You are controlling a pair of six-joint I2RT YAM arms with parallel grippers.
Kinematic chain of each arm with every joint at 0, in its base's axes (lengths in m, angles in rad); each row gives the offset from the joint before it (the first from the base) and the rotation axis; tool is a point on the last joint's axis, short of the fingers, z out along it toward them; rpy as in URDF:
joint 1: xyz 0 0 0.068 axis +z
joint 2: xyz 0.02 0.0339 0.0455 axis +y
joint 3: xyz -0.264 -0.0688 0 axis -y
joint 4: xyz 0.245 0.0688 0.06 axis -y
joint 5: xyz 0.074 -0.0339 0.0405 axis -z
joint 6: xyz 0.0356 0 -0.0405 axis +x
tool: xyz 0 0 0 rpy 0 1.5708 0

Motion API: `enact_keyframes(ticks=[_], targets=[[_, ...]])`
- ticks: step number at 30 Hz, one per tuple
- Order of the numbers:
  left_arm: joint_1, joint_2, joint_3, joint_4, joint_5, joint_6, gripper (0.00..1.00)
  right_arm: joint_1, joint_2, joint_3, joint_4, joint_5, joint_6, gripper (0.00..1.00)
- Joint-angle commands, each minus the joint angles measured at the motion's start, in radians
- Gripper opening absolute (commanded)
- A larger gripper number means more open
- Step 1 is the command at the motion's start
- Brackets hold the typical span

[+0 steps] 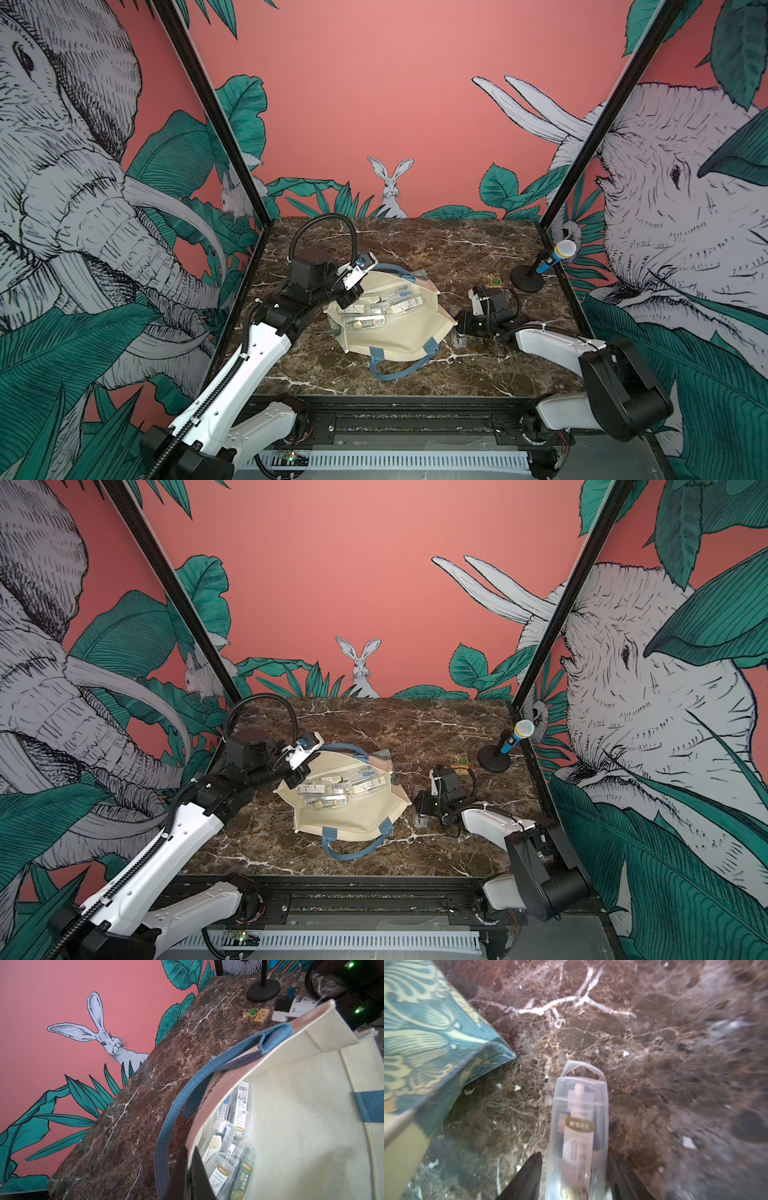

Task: Take out the compass set from the canvas bag
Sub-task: Place the compass set at the center of the board, then pick up the compass set from the canvas bag.

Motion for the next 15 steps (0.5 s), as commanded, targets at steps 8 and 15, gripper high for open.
enact_keyframes(ticks=[8, 15], targets=[[0.002, -0.038, 0.031, 0.025, 0.049, -0.005, 0.00, 0.061, -0.256, 0.415, -0.462, -0.028, -0.421, 0.50], [0.002, -0.037, 0.038, 0.003, 0.054, -0.007, 0.00, 0.281, -0.157, 0.674, -0.554, 0.038, -0.698, 0.41]])
